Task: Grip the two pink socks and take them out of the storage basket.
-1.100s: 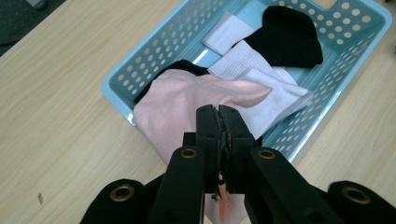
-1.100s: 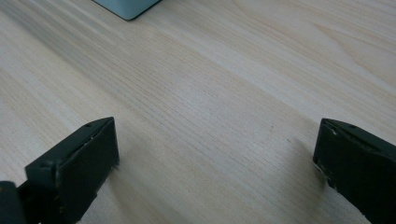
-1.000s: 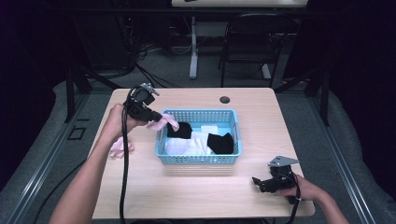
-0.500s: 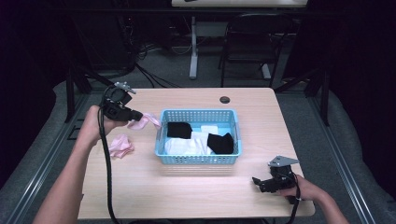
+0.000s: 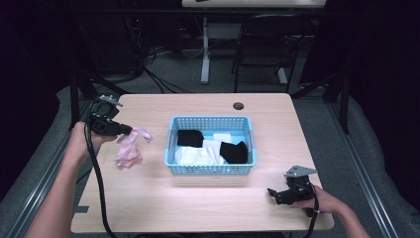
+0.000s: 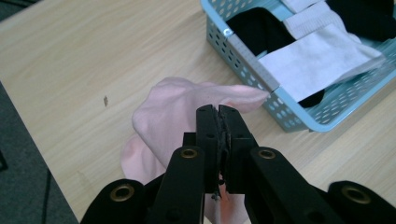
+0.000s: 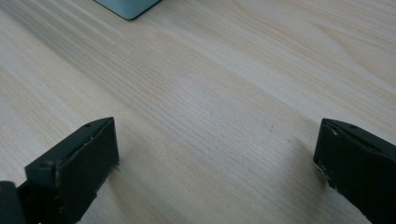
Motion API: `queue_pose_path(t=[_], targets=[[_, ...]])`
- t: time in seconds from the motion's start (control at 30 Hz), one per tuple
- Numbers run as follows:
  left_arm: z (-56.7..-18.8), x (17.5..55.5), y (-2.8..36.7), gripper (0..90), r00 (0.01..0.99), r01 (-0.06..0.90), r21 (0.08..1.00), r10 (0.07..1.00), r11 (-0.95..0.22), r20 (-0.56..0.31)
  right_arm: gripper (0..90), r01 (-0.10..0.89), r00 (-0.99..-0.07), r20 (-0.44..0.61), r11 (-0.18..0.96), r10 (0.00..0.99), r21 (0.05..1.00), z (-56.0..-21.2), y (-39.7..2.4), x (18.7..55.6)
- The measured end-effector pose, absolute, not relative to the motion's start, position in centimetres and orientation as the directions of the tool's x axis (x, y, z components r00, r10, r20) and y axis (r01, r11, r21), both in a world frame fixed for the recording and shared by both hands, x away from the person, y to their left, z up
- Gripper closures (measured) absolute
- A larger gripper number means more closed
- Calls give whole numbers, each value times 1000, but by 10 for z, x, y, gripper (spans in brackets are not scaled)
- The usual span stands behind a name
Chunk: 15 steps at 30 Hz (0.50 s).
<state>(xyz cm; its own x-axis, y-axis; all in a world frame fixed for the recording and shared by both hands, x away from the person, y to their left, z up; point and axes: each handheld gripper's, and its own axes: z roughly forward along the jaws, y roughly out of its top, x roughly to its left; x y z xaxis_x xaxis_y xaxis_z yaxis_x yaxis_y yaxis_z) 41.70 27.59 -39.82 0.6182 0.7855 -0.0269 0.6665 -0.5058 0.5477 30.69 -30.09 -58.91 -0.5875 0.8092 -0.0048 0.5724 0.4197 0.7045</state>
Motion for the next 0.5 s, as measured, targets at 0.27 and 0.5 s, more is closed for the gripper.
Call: queue_pose_path(t=[0.27,0.5], targets=[[-442,423,297,872,545,739,500,837,-451,-50,0,574,-586,-3,417,810,705,-589,-302,306],[-482,428,302,871,493,792,441,868,-422,-55,0,577,-574,-2,406,819,709,-589,-302,303]])
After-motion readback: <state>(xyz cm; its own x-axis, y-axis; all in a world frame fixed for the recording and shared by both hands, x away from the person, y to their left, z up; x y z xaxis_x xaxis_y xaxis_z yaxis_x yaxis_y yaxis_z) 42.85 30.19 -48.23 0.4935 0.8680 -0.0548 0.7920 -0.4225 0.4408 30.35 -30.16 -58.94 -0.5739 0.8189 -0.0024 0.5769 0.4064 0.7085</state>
